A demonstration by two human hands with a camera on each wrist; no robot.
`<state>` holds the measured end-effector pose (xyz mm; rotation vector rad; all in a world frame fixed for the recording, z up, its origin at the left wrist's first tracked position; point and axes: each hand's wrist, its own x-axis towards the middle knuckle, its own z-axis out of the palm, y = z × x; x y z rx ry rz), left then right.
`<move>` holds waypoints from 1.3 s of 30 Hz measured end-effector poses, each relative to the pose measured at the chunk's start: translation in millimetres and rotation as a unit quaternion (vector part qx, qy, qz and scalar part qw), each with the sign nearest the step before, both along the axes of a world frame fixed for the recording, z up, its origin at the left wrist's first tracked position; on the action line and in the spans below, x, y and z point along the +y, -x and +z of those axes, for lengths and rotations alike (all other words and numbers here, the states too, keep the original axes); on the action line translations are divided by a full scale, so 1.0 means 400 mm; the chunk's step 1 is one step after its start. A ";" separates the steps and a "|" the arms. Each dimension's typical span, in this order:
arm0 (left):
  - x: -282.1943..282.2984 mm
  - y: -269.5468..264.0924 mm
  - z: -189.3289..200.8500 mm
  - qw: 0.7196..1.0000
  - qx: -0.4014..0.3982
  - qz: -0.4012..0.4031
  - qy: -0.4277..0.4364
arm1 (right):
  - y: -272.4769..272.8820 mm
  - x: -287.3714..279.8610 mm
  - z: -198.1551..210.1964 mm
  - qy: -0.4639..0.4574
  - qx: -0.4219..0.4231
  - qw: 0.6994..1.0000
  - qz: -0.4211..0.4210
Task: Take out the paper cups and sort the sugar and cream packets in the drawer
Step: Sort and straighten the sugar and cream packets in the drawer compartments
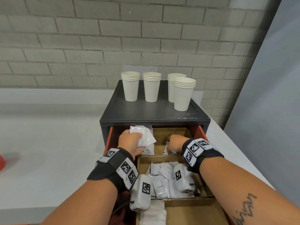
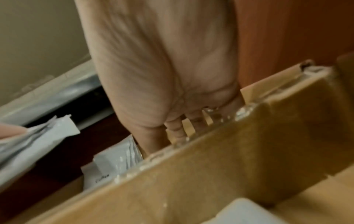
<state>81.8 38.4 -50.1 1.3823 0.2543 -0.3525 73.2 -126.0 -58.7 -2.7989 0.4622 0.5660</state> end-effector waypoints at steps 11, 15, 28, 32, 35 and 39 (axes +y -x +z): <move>0.011 -0.015 0.006 0.997 -0.034 0.052 -0.051 | -0.011 -0.003 -0.012 -0.052 -0.076 0.996 0.020; 0.013 -0.016 0.009 0.996 -0.036 0.061 -0.058 | -0.006 0.029 0.005 -0.154 -0.095 0.981 0.067; 0.017 -0.019 0.016 0.996 -0.032 0.059 -0.062 | -0.036 0.109 -0.037 -0.059 -0.087 0.994 -0.020; 0.014 -0.016 0.016 0.997 -0.030 0.053 -0.055 | -0.046 0.121 -0.037 -0.080 -0.133 0.988 -0.024; 0.015 -0.016 0.016 0.996 -0.028 0.061 -0.053 | -0.047 0.125 -0.041 -0.086 -0.156 0.984 -0.030; 0.017 -0.015 0.017 0.997 -0.007 0.069 -0.028 | -0.042 0.115 -0.044 -0.100 -0.147 0.983 -0.033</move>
